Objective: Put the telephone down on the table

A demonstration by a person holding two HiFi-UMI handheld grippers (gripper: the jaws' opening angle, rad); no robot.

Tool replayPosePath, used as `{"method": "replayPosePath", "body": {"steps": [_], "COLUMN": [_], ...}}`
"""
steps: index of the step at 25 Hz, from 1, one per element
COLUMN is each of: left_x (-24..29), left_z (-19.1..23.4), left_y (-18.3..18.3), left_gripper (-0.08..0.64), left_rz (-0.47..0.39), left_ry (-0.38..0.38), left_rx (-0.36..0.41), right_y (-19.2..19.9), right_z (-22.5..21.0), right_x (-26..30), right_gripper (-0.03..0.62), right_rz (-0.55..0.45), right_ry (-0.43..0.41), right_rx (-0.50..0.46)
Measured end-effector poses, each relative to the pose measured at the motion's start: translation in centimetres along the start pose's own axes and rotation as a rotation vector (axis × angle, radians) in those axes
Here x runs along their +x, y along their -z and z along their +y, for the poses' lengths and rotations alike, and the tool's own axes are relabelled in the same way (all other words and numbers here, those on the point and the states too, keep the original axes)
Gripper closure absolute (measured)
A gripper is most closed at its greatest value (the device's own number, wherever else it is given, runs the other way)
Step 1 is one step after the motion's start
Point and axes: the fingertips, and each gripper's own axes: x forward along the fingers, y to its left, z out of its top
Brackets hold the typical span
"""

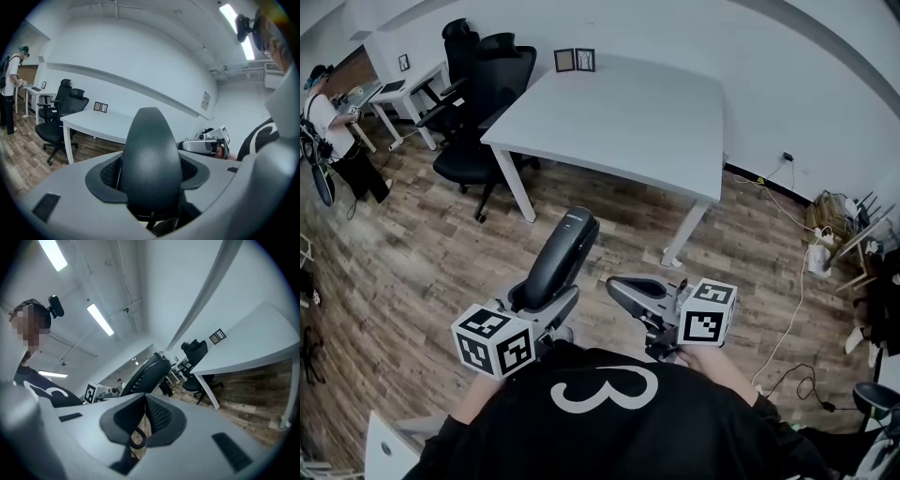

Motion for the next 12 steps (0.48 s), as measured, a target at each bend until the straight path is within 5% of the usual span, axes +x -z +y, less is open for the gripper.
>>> {"method": "replayPosePath", "body": {"steps": [12], "left_x": [1.7], "left_z": [4.7], "left_y": [-0.3], "left_gripper": [0.272], "left_rz": [0.014], "left_ry": [-0.016], "left_rx": [-0.056], "right_y": [-0.9], "right_z": [-4.2], "right_x": [2.7], "right_gripper": [0.583], "right_rz": [-0.006], "right_ry": [0.047], "right_rx": [0.052]}}
